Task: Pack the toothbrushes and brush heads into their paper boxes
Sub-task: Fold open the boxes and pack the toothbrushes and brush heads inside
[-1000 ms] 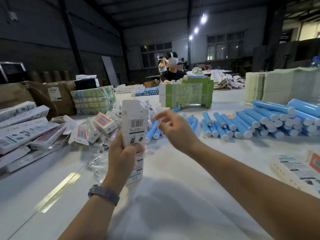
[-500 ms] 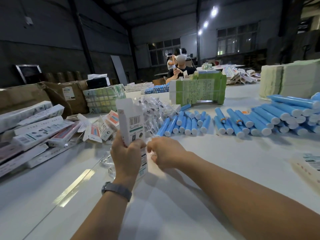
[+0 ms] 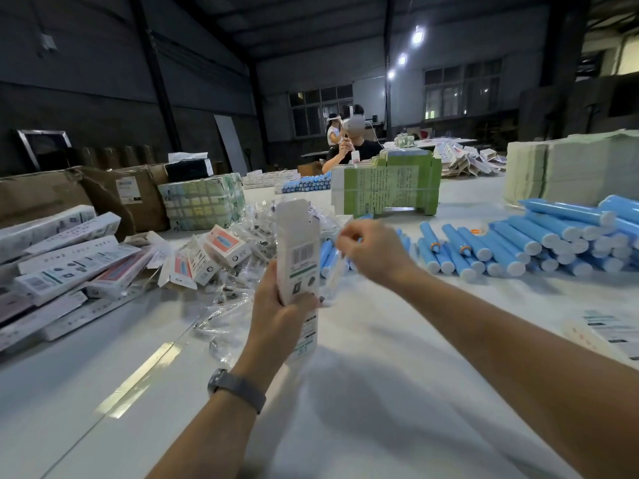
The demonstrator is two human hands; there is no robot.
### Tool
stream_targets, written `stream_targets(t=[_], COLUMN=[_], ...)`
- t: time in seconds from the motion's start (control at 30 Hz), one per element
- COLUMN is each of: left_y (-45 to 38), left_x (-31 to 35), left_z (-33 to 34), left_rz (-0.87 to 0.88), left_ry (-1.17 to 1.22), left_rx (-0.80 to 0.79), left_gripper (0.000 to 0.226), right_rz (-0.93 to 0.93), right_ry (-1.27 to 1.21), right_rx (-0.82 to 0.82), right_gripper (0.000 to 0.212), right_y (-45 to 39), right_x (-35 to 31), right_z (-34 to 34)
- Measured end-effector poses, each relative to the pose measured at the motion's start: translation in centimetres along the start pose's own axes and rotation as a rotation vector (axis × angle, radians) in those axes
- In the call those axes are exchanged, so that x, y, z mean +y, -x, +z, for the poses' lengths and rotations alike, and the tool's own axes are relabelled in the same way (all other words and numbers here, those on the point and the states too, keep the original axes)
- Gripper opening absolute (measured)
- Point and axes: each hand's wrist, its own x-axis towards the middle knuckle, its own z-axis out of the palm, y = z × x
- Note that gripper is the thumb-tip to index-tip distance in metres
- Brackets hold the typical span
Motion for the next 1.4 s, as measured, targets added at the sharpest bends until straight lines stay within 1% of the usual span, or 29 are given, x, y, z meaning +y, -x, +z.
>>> stream_targets(t=[0.07, 0.13, 0.2, 0.3, 0.37, 0.43, 0.57, 0.63, 0.7, 0.77, 0.87, 0.93, 1.03, 1.17, 1.3, 1.33, 1.4], left_y=[0.2, 0.5, 0.6, 1.0, 1.0, 0.9, 0.8, 0.9, 0.9, 1.0, 1.1, 1.1, 1.1, 1.3, 1.6, 1.7, 1.8], left_x=[0.0, -0.1, -0.4, -0.9, -1.0, -1.1, -1.1, -1.1, -1.0, -0.6, -0.2, -0.3, -0.2, -0.1, 0.5, 0.7, 1.0], left_z=[0.4, 0.5, 0.7, 0.9, 1.0, 0.9, 1.0, 1.0, 1.1, 1.2, 1.3, 1.2, 1.3, 1.5, 1.8, 1.9, 2.0], left_rz=[0.003, 0.024, 0.052, 0.081, 0.09, 0.102, 0.13, 0.13, 0.13, 0.136, 0.112, 0.091, 0.094, 0.104, 0.089, 0.086, 0.075], left_ry=[-0.024, -0.06, -0.093, -0.134, -0.164, -0.204, -0.209, -0.213, -0.217, -0.207, -0.151, -0.106, -0.08, -0.03, 0.007, 0.016, 0.057], left_rx=[-0.057, -0.088, -0.109, -0.118, -0.109, -0.095, -0.081, -0.078, -0.076, -0.07, -0.057, -0.069, -0.087, -0.123, -0.148, -0.151, -0.166], left_gripper=[0.05, 0.053, 0.053, 0.042, 0.045, 0.055, 0.06, 0.065, 0.065, 0.059, 0.043, 0.041, 0.041, 0.033, 0.029, 0.03, 0.035], right_rz=[-0.011, -0.02, -0.054, -0.12, -0.173, -0.238, -0.371, -0.441, -0.488, -0.494, -0.495, -0.529, -0.633, -0.74, -0.771, -0.77, -0.761], right_ry=[-0.287, -0.507, -0.622, -0.773, -0.842, -0.859, -0.791, -0.715, -0.601, -0.478, -0.345, -0.255, -0.07, 0.042, 0.163, 0.171, 0.152], right_rx=[0.114, 0.179, 0.208, 0.256, 0.256, 0.262, 0.313, 0.305, 0.275, 0.239, 0.123, 0.093, 0.128, 0.203, 0.2, 0.188, 0.171], right_gripper=[0.015, 0.015, 0.016, 0.02, 0.02, 0.02, 0.018, 0.017, 0.016, 0.013, 0.01, 0.011, 0.014, 0.013, 0.029, 0.027, 0.017], right_y=[0.6, 1.5, 2.2, 2.7, 3.0, 3.3, 3.9, 4.2, 4.4, 4.5, 4.8, 4.9, 5.1, 5.0, 4.9, 4.9, 4.8], right_x=[-0.7, -1.1, -1.5, -2.4, -3.2, -3.9, -5.1, -5.3, -5.3, -5.1, -4.5, -4.0, -3.4, -3.2, -2.7, -2.6, -2.5], right_z=[-2.9, -5.0, -6.3, -7.4, -7.8, -8.1, -8.6, -8.5, -8.0, -7.1, -5.7, -4.9, -4.4, -4.3, -4.2, -4.2, -4.1])
